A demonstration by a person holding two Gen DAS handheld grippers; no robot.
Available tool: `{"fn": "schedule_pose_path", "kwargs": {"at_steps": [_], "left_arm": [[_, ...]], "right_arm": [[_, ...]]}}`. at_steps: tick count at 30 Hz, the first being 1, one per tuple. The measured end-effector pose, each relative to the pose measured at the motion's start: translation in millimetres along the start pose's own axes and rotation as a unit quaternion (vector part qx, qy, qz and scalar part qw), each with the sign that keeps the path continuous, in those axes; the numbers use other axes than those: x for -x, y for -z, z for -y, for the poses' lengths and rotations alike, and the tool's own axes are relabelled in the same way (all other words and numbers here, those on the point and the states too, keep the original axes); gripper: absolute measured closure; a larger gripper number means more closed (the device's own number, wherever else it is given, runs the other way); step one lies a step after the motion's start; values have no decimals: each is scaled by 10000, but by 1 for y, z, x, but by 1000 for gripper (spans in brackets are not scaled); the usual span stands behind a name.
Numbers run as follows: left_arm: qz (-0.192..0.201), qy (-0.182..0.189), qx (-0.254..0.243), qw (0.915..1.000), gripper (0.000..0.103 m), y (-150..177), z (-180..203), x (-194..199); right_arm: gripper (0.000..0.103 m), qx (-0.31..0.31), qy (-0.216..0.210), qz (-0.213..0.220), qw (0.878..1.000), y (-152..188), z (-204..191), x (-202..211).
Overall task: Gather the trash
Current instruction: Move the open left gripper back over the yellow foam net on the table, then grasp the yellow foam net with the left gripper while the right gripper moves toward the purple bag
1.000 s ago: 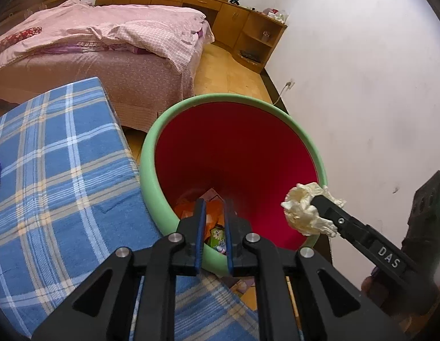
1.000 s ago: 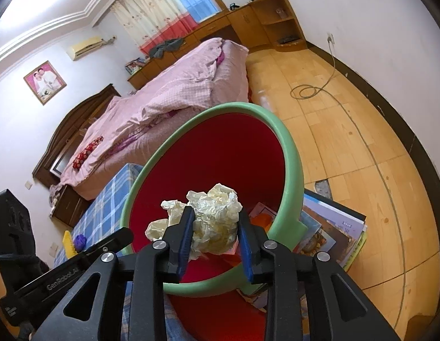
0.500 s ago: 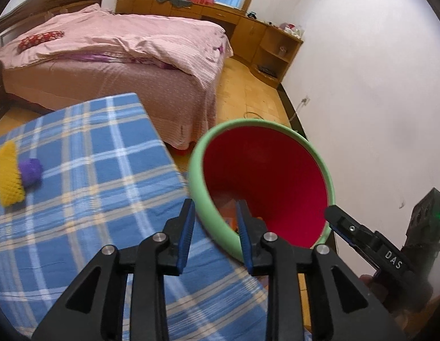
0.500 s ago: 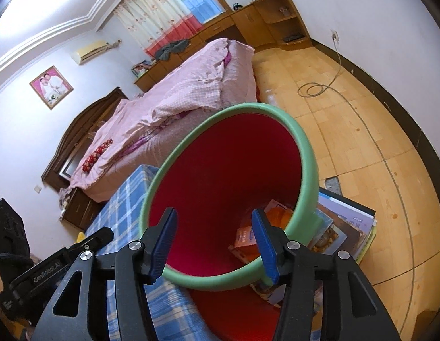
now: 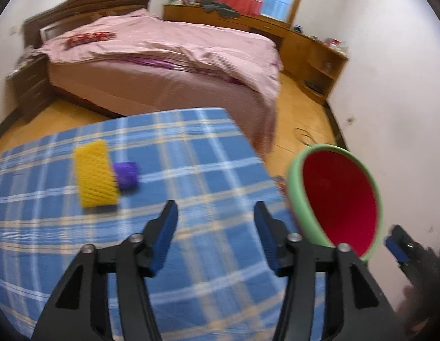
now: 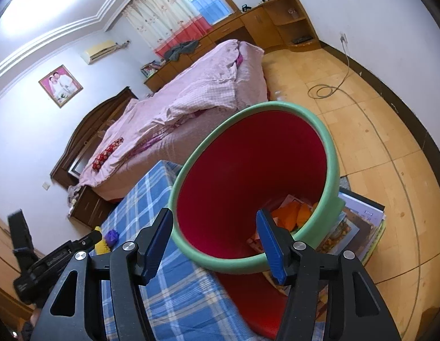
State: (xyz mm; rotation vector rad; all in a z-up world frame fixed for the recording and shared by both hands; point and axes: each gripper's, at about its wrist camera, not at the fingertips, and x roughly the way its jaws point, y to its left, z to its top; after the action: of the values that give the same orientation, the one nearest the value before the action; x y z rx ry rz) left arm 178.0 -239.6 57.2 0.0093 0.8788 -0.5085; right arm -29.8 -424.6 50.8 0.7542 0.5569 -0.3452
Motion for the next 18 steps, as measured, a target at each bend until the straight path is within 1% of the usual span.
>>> {"fn": "schedule_pose_path", "kwargs": {"at_steps": [2, 3, 4, 9, 12, 15, 18], "left_arm": [[-7, -196, 91, 9998, 44, -2, -18, -3], [-20, -282, 161, 9995, 44, -4, -28, -5], [-21, -334, 229, 9992, 44, -4, -35, -6], [-74, -626, 561, 9964, 44, -9, -74, -17], [-194, -731, 605, 9953, 43, -12, -89, -30], [-323, -763, 806, 9933, 43, -15, -105, -42], [-362, -958, 844, 9912, 37, -16, -111, -52]], "right_arm": [[37, -2, 44, 9, 10000, 1, -1, 0], [32, -19, 79, 25, 10000, 1, -1, -1], [30, -41, 104, 37, 9999, 1, -1, -2], [30, -120, 200, 4, 9997, 3, 2, -6], [28, -81, 341, 73, 9994, 5, 5, -11], [28, -218, 350, -31, 9991, 5, 11, -20], [28, -185, 399, -67, 9990, 7, 12, -25]]}}
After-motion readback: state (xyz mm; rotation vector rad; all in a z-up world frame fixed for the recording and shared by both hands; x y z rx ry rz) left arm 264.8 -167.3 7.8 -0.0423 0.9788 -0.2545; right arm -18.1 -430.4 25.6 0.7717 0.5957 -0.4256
